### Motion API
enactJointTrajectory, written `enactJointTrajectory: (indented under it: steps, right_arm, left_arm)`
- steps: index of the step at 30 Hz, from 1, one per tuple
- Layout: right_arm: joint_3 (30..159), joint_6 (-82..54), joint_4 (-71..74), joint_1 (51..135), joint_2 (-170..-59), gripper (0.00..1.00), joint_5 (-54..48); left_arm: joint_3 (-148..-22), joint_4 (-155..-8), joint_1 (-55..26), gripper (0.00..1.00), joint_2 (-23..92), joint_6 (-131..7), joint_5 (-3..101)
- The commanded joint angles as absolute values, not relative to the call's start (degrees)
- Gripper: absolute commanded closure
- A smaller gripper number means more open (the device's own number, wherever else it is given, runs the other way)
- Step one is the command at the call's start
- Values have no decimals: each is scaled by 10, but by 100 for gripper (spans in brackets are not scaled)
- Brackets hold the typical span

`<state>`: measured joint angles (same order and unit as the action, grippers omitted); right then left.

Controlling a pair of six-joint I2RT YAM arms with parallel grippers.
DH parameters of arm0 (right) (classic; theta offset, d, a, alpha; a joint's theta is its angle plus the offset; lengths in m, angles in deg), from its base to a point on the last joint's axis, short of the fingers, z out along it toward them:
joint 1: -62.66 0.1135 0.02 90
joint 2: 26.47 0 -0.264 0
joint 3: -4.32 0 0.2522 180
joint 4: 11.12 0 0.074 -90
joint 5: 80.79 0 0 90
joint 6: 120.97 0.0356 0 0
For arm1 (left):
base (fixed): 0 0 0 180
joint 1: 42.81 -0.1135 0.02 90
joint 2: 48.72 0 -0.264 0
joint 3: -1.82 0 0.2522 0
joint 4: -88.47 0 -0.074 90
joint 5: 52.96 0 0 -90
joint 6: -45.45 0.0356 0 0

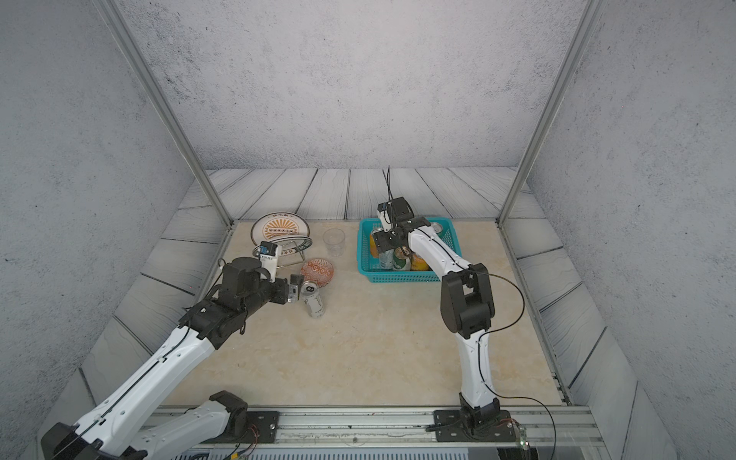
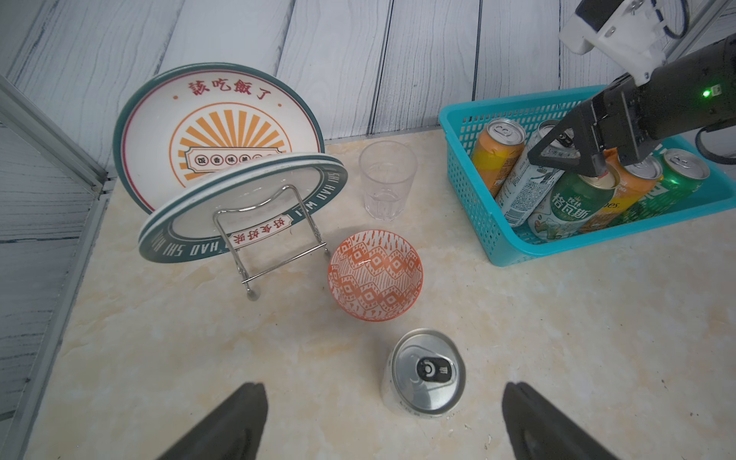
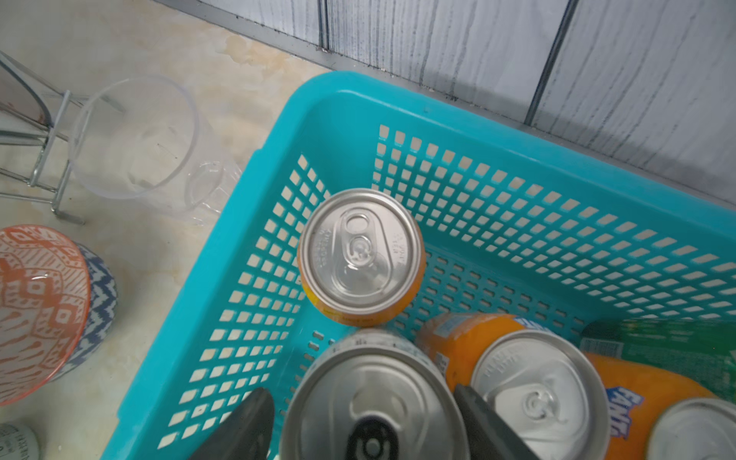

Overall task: Take out the drinks from the basket
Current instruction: Pick up the drink from the basket.

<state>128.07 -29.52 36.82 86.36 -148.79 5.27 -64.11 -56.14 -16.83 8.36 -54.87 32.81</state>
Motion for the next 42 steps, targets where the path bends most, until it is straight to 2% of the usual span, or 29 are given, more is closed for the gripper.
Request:
enactJointTrajectory:
  steps: [1, 14, 17, 28, 42]
  right_arm:
    - [1298, -293, 387, 873, -1513, 26, 49]
    - [1313, -292, 401, 877, -1542, 26, 69]
    - [1313, -293, 403, 877, -1537, 29, 78]
    - [1306, -299, 396, 877, -1511, 30, 103]
    - [1302, -299, 395, 877, -1534, 24, 96]
  left_arm:
    - [-637, -565, -173, 1, 81, -546, 334]
    - [-636, -568, -173, 1, 78, -548, 343]
    - [-635, -568, -174, 1, 77, -549, 345]
    - [-636, -563, -174, 1, 72, -550, 344]
    - [-636, -559, -173, 1, 73, -548, 337]
